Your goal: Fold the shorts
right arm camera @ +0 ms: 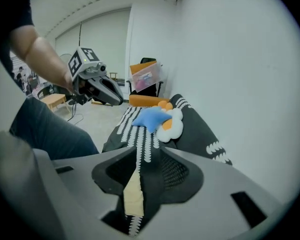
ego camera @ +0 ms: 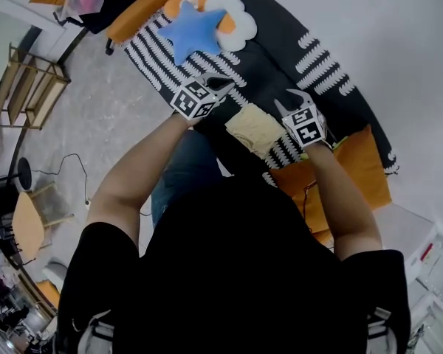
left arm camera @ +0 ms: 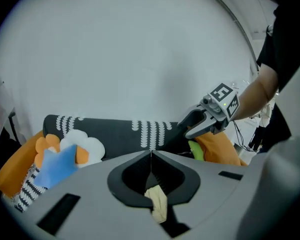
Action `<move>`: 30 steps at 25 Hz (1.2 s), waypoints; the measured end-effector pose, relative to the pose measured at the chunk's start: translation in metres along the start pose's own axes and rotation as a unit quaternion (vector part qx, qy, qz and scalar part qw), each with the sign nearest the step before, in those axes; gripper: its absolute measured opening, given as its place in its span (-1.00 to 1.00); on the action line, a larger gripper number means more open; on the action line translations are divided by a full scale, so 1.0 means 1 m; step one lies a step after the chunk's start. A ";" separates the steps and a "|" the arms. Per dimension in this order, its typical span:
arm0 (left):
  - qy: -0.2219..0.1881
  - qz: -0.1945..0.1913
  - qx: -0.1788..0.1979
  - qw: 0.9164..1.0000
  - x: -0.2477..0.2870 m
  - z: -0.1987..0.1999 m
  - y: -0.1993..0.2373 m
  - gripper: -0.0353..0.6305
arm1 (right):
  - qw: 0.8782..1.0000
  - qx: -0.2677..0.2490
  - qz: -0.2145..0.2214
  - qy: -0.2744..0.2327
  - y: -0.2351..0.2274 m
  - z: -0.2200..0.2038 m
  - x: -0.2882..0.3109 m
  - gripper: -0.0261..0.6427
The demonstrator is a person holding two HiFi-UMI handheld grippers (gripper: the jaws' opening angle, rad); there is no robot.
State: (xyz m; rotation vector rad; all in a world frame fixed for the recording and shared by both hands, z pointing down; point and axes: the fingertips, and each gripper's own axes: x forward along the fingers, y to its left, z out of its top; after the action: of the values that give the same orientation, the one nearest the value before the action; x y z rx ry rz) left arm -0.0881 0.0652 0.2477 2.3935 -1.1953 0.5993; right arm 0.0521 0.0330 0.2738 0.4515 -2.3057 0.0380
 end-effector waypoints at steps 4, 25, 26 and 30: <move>-0.038 0.020 -0.002 0.999 -0.022 0.032 0.003 -0.84 | 0.999 0.024 -0.024 -0.036 -0.018 0.023 -0.023 -0.49; -0.068 -0.028 0.011 0.997 -0.072 0.124 0.014 -0.84 | 0.976 0.168 -0.108 -0.086 -0.054 0.118 -0.111 -0.55; -0.069 -0.032 0.013 0.997 -0.071 0.132 0.015 -0.84 | 0.974 0.177 -0.113 -0.085 -0.058 0.120 -0.116 -0.55; -0.072 -0.055 0.033 0.995 -0.058 0.158 0.017 -0.84 | 0.964 0.208 -0.139 -0.089 -0.071 0.119 -0.133 -0.55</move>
State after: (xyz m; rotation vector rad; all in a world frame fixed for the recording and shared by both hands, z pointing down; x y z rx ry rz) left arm -0.1021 0.0106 0.0882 2.5769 -1.1083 0.4446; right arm 0.0785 -0.0116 0.0888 1.0267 -2.3870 0.3630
